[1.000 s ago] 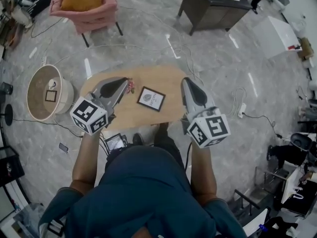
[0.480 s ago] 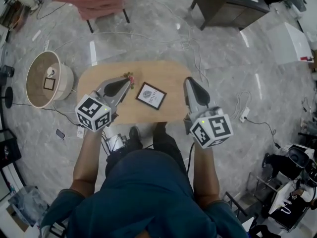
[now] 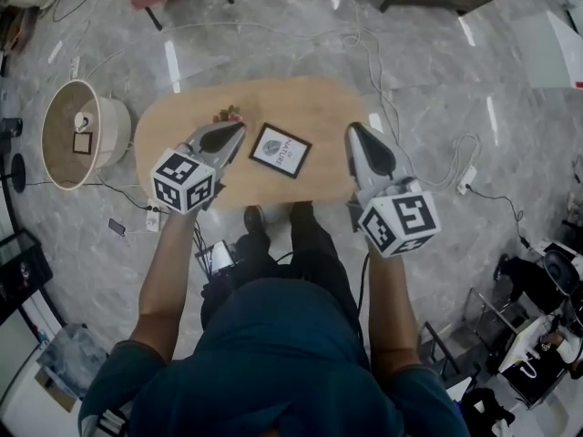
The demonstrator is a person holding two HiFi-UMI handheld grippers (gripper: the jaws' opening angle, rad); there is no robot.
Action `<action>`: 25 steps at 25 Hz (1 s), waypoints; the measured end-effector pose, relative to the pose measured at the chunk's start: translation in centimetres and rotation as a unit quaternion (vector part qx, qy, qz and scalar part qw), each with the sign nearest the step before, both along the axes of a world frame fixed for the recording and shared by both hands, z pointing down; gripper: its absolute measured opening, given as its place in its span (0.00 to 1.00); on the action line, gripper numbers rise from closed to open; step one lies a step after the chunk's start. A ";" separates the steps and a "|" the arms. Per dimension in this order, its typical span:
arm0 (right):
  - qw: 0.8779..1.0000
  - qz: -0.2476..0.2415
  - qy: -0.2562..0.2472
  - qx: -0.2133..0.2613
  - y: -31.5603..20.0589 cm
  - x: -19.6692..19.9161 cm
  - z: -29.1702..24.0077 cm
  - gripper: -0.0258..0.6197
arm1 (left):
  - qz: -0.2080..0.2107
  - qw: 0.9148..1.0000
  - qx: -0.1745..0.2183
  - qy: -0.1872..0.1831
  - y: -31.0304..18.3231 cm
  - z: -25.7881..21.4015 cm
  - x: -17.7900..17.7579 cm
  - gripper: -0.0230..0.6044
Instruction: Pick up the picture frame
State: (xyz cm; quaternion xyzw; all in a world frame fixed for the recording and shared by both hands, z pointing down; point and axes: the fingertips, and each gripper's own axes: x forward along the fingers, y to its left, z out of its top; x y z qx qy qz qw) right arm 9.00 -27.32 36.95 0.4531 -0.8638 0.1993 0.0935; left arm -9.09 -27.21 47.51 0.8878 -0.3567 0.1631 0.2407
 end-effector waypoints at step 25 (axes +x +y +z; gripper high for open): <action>0.996 0.009 0.005 -0.084 -3.6 2.1 13.4 0.06 | 0.005 0.973 -0.196 -0.118 -1.8 29.9 0.3 0.10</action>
